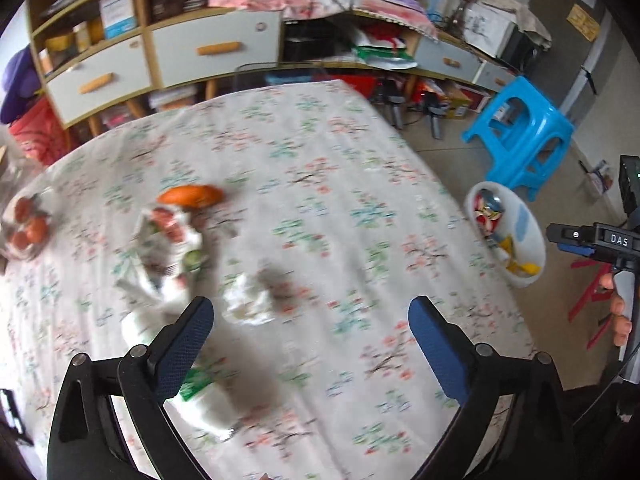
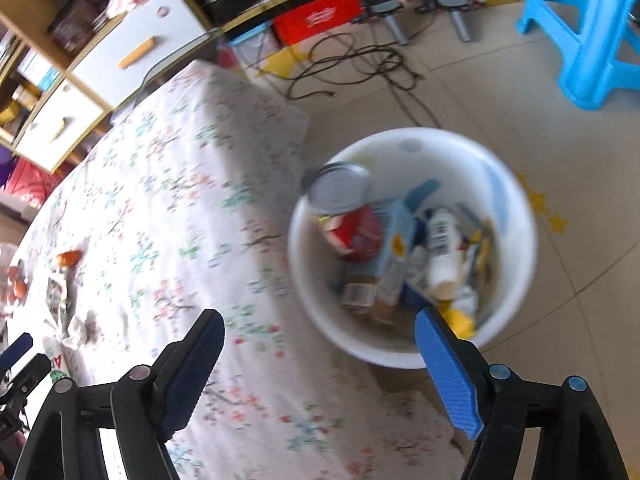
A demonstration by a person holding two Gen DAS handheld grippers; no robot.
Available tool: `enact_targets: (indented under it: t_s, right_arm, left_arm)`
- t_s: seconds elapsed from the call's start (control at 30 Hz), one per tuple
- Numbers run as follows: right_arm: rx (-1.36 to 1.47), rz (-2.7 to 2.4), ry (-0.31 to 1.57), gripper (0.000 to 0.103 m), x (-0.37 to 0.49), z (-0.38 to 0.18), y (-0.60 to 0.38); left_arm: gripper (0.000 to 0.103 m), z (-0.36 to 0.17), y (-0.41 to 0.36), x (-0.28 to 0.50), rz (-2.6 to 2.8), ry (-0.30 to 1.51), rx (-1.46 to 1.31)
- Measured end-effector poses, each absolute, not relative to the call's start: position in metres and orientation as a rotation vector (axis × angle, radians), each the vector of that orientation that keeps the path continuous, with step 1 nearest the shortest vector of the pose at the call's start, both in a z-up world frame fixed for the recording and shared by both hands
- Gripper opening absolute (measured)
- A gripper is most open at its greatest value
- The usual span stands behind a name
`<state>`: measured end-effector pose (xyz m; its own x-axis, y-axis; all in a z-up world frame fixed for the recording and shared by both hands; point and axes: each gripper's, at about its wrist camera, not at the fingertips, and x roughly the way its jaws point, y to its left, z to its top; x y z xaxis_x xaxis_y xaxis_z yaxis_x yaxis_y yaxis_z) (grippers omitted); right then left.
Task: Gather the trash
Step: 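Reach the left tool to the second white bottle while the right tool reaches the tissue, then grasp the white bottle with the left tool while the right tool grasps the tissue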
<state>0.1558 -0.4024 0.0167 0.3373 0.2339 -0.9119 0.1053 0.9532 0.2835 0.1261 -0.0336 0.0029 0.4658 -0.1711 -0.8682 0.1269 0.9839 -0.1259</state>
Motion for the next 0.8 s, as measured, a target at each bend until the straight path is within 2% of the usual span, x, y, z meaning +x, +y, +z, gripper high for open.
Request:
enact_targets:
  t_s: [0.2,0.37,0.6,0.67,0.73,0.77,0.8]
  right_arm:
    - [0.234,0.144,1.263,0.084,0.161,0.010,-0.348]
    - [0.165,0.191,1.291,0.085,0.166,0.002,-0.304]
    - [0.076,0.231,1.325,0.085,0.173,-0.013,-0.254]
    - [0.060,0.244,1.337,0.085,0.176,-0.018,-0.243]
    - [0.044,0.256,1.345,0.085,0.177,-0.021,-0.231]
    - [0.033,0.265,1.350,0.085,0.178,-0.023,-0.223]
    - [0.027,0.271,1.353,0.085,0.179,-0.024,-0.219]
  left_arm:
    - [0.099,-0.013,0.021,0.116,-0.053,1.113,-0.116]
    - [0.099,-0.041,0.056,0.114,0.042,1.224,-0.242]
    - [0.099,-0.057,0.081,0.115,0.069,1.257,-0.390]
    - [0.094,-0.061,0.083,0.115,0.060,1.265,-0.420]
    - [0.077,-0.064,0.083,0.115,0.036,1.273,-0.456]
    - [0.074,-0.064,0.083,0.116,0.024,1.270,-0.467]
    - [0.064,-0.063,0.083,0.115,0.016,1.260,-0.466]
